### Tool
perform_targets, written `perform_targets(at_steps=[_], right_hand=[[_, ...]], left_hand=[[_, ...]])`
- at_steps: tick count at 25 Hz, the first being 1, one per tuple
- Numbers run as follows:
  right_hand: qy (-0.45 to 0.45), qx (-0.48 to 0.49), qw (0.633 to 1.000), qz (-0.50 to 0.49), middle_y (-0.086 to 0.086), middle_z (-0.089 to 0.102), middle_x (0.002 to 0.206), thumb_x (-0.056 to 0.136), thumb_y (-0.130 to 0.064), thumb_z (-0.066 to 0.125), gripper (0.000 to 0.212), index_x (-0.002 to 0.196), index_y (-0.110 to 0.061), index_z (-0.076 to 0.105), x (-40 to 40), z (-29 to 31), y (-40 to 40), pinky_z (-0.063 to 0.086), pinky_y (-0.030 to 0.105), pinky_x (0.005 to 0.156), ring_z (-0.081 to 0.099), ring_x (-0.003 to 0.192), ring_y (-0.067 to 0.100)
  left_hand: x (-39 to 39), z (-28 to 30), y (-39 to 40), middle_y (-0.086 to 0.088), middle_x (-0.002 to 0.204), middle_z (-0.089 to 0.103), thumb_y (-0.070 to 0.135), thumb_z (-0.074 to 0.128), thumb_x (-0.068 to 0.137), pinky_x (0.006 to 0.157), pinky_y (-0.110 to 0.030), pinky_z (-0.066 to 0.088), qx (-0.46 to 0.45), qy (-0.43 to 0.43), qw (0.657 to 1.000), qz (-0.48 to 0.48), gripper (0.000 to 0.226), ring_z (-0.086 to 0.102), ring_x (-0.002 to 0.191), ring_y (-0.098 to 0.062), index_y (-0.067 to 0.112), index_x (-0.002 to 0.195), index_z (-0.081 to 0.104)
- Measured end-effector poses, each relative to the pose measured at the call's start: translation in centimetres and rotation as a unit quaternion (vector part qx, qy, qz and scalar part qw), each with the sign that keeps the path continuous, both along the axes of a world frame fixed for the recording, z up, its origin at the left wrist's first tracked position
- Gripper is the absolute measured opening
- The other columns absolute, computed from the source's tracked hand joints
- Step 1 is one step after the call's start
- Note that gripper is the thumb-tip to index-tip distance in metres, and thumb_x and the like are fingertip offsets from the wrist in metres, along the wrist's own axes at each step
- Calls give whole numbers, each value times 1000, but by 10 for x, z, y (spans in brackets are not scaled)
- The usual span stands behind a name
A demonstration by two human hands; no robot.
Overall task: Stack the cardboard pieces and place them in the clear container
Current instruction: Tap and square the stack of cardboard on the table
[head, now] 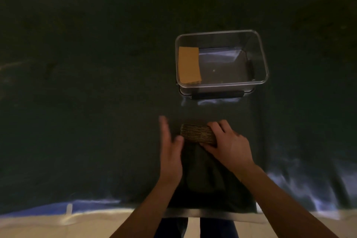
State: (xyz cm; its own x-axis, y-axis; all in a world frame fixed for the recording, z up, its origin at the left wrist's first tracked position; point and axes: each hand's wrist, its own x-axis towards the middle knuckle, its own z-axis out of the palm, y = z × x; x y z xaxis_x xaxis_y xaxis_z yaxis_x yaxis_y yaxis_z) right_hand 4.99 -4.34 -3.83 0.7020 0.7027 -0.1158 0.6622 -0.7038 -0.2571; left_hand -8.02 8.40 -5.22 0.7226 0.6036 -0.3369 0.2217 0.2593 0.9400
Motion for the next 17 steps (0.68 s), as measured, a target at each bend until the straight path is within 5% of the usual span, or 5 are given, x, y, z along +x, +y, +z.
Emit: perform_targets(at_steps=[2,6,8,13,17], right_hand=[[-3,3,1000,1,1,60,107,75,-54,74,54,116,-27,53,1,0,-1,55,33,48,67,72,18],[3,6,1000,2,0,59,106,75,-54,73,53,116,-27,52,0,-1,-1,57,34,48,66,72,17],[13,8,1000,-3,2,59,107,74,-52,74,55,116,-25,51,0,-1,0,58,35,50,67,73,19],[14,7,1000,-10,1,59,106,74,-52,74,55,117,-26,52,0,-1,1,56,33,49,67,71,18],[136,62,989,-9,-10,52,123,73,-51,64,60,127,-39,41,10,1,-10,59,39,70,65,94,14]], left_hand=[[2,5,-2,12,158,34,46,56,87,120,-38,26,-65,-6,996,-61,74,33,145,-7,38,154,25],[11,7,13,30,155,26,32,50,90,116,-17,25,-65,6,998,18,73,27,142,8,31,155,16],[11,13,1,42,143,38,25,55,89,106,-11,35,-56,19,995,-81,78,38,137,7,34,155,13],[11,9,14,14,150,35,7,64,80,110,-18,35,156,96,960,-210,93,38,137,-2,35,154,16],[29,13,38,8,126,49,10,68,75,93,-33,50,359,128,877,-293,59,50,116,-11,33,126,47]])
